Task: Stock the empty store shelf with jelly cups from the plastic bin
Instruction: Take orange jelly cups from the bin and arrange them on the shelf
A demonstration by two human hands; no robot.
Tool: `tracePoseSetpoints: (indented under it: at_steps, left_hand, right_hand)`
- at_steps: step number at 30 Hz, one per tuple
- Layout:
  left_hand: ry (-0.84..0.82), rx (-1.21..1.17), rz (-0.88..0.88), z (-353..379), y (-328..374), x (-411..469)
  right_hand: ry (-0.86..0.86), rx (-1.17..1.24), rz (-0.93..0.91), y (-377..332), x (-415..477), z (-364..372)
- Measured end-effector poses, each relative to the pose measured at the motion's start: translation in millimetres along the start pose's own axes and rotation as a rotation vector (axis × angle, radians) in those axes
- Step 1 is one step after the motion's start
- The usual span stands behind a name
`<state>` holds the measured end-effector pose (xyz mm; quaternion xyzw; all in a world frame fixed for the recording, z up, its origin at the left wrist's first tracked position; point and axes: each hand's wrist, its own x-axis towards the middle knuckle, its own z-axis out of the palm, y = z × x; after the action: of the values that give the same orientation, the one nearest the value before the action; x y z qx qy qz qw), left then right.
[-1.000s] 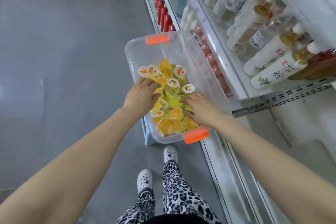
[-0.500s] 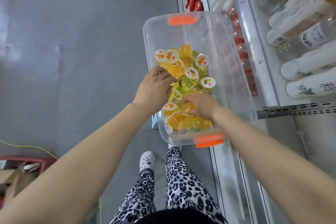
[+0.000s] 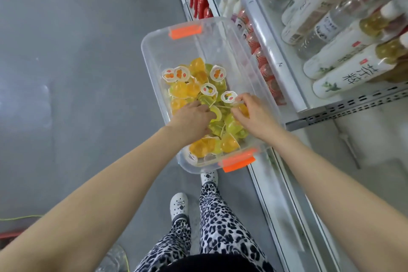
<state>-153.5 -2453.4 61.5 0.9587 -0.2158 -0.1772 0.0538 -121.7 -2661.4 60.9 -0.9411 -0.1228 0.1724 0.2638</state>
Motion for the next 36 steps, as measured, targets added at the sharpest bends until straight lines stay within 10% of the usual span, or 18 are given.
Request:
tracePoseSetpoints:
  at_steps: [18, 29, 36]
  left_hand:
    - [-0.291, -0.188, 0.091, 43, 40, 31]
    - [0.183, -0.765, -0.234, -5, 14, -14]
    - [0.355, -0.877, -0.137, -39, 32, -46]
  right_hand:
    - [0.206, -0.093, -0.059, 8, -23, -4]
    - [0.21, 0.095, 0.079, -12, -47, -14]
    - [0.369, 0.09, 0.08, -38, -101, -40]
